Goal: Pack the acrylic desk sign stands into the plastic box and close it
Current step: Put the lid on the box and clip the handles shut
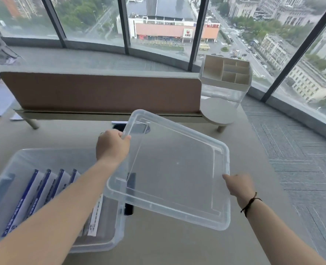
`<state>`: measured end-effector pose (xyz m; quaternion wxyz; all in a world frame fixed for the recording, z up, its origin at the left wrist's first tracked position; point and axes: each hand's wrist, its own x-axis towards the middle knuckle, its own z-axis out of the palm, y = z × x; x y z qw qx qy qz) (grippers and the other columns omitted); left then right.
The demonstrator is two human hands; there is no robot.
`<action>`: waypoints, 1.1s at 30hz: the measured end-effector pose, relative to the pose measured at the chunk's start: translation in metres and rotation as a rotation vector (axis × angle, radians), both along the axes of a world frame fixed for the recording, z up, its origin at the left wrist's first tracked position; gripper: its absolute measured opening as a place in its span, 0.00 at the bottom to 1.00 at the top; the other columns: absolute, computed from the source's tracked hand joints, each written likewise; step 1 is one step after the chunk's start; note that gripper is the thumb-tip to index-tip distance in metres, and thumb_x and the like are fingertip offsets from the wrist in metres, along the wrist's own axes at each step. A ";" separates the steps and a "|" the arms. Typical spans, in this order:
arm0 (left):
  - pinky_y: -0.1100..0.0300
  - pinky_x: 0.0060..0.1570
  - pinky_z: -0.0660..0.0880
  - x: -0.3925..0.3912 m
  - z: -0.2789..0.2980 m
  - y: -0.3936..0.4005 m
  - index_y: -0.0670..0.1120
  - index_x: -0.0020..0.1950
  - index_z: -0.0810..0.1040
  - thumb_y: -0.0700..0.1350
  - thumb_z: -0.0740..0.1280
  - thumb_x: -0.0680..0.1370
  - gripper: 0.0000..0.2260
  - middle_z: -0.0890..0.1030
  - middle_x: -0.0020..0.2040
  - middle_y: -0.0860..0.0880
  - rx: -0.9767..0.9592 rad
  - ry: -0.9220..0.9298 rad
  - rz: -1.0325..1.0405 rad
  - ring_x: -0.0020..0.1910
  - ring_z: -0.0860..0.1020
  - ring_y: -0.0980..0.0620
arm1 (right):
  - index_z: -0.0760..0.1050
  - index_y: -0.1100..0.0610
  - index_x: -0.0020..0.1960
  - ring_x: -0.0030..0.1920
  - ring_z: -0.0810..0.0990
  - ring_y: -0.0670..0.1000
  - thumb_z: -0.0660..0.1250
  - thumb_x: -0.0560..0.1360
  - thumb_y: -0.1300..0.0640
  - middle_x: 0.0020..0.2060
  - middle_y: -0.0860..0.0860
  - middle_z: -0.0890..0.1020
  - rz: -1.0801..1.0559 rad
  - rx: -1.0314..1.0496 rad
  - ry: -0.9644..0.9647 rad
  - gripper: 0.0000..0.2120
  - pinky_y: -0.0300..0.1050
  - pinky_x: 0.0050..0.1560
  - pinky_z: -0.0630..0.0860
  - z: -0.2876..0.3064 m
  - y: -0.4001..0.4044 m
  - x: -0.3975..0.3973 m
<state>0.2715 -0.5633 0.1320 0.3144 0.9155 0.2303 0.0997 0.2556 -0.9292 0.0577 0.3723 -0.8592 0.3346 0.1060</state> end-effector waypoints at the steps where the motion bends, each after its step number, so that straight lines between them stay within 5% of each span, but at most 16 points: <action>1: 0.57 0.35 0.66 -0.003 0.003 0.021 0.46 0.30 0.75 0.49 0.69 0.76 0.16 0.77 0.29 0.47 0.016 -0.001 0.018 0.37 0.76 0.40 | 0.69 0.60 0.30 0.28 0.75 0.57 0.68 0.70 0.53 0.27 0.56 0.75 0.020 0.004 -0.015 0.15 0.44 0.31 0.68 0.005 0.018 0.000; 8: 0.55 0.41 0.70 -0.039 0.013 0.160 0.41 0.45 0.83 0.51 0.69 0.77 0.13 0.84 0.45 0.41 0.083 0.060 0.146 0.45 0.78 0.37 | 0.66 0.59 0.28 0.25 0.67 0.54 0.68 0.70 0.55 0.24 0.53 0.69 0.193 -0.039 -0.052 0.17 0.42 0.29 0.64 0.040 0.147 -0.007; 13: 0.52 0.41 0.73 -0.067 0.007 0.241 0.42 0.38 0.81 0.50 0.67 0.76 0.13 0.83 0.43 0.38 0.085 0.153 0.196 0.43 0.78 0.36 | 0.64 0.57 0.28 0.23 0.65 0.53 0.68 0.70 0.55 0.22 0.50 0.66 0.284 -0.100 -0.061 0.18 0.39 0.26 0.61 0.049 0.226 -0.020; 17: 0.51 0.44 0.76 -0.084 -0.002 0.285 0.42 0.44 0.85 0.51 0.67 0.76 0.13 0.84 0.44 0.38 0.078 0.202 0.229 0.45 0.80 0.36 | 0.64 0.57 0.31 0.24 0.64 0.53 0.69 0.70 0.54 0.23 0.50 0.65 0.317 -0.136 -0.043 0.16 0.39 0.26 0.61 0.047 0.272 -0.031; 33: 0.51 0.45 0.77 -0.139 -0.046 0.333 0.43 0.37 0.78 0.51 0.65 0.77 0.14 0.81 0.42 0.42 0.011 0.276 0.201 0.42 0.78 0.38 | 0.60 0.56 0.24 0.23 0.64 0.53 0.68 0.70 0.55 0.20 0.50 0.64 0.352 -0.282 -0.040 0.23 0.40 0.26 0.60 0.038 0.330 -0.067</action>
